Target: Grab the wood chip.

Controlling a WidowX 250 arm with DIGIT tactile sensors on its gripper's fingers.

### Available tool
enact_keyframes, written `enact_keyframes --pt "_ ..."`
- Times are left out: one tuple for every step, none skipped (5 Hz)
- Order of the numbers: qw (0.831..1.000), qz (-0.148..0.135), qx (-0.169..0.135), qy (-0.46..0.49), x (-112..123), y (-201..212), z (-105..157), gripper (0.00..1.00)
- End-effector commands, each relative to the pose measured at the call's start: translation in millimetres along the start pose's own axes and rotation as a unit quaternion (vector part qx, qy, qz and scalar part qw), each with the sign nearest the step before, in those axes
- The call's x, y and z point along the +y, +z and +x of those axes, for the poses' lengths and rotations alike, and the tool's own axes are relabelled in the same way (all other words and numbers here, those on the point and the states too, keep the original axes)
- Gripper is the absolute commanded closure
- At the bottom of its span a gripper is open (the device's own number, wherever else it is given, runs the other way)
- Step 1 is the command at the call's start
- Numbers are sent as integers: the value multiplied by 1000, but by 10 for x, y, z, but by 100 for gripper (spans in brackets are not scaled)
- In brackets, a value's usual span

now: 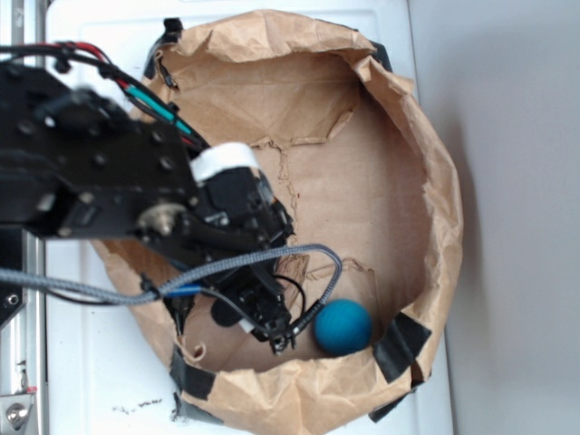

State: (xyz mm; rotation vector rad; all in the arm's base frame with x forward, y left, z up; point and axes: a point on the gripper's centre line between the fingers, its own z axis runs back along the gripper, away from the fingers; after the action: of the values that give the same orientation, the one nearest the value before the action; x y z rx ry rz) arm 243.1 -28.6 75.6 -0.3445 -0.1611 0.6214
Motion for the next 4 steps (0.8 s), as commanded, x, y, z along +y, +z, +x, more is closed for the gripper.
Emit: enact_keyframes --pt "997 -15 -46 -55 7 -55 209 0" --pt "997 -5 -54 -57 13 -156 253 0" --pt "995 20 -55 -84 104 -359 288 0" --pt "990 37 -62 -120 194 -531 289 0"
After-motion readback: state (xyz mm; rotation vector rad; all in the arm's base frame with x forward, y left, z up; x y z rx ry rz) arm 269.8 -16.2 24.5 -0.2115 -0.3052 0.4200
